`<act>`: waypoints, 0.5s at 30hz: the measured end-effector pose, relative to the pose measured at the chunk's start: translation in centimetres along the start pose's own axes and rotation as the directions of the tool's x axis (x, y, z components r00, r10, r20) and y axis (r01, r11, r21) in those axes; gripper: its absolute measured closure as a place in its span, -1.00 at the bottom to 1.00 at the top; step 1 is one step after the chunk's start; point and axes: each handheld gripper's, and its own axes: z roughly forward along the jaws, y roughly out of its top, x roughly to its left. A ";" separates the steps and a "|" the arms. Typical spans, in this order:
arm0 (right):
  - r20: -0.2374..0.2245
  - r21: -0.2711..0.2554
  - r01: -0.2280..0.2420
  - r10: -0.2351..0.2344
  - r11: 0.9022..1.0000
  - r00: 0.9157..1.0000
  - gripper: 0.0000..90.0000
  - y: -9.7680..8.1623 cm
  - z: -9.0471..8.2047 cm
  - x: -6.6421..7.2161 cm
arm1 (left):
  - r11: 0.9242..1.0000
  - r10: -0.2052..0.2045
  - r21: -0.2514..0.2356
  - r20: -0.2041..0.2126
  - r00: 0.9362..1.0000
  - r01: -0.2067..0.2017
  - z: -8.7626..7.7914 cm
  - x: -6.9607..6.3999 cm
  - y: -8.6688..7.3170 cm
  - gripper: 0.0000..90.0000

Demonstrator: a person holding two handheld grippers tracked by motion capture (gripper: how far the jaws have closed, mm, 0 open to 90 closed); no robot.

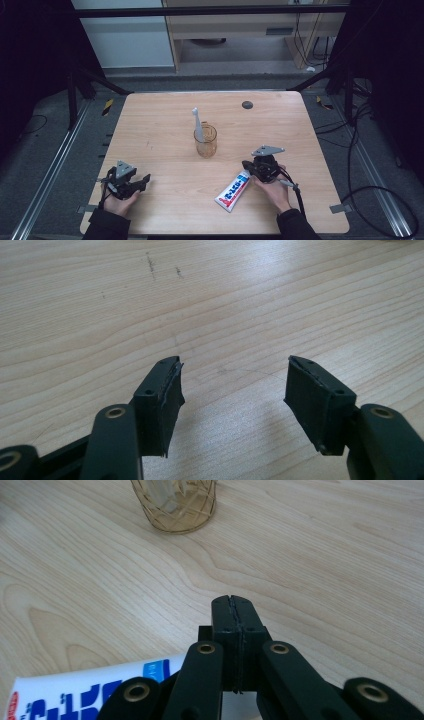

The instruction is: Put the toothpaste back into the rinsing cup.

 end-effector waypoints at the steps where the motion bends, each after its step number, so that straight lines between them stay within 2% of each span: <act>1: 0.004 0.007 0.003 -0.003 1.000 1.000 1.00 0.0 0.1 -0.1 | 1.000 0.000 0.000 0.001 1.000 0.000 0.0 0.0 0.0 -0.14; 7: 0.013 0.019 0.020 -0.020 1.000 1.000 1.00 -0.1 -0.1 -0.1 | 1.000 0.002 0.000 0.002 1.000 -0.002 0.0 0.0 0.0 -0.13; 10: 0.029 0.041 0.043 -0.044 0.998 0.999 1.00 -0.3 -0.3 0.0 | 1.000 0.001 0.001 0.003 1.000 -0.001 0.0 0.0 0.0 -0.13; 15: 0.029 0.063 0.042 -0.044 0.997 0.999 1.00 -0.5 -0.8 0.0 | 1.000 0.002 -0.001 0.004 1.000 -0.002 0.0 0.0 0.0 -0.14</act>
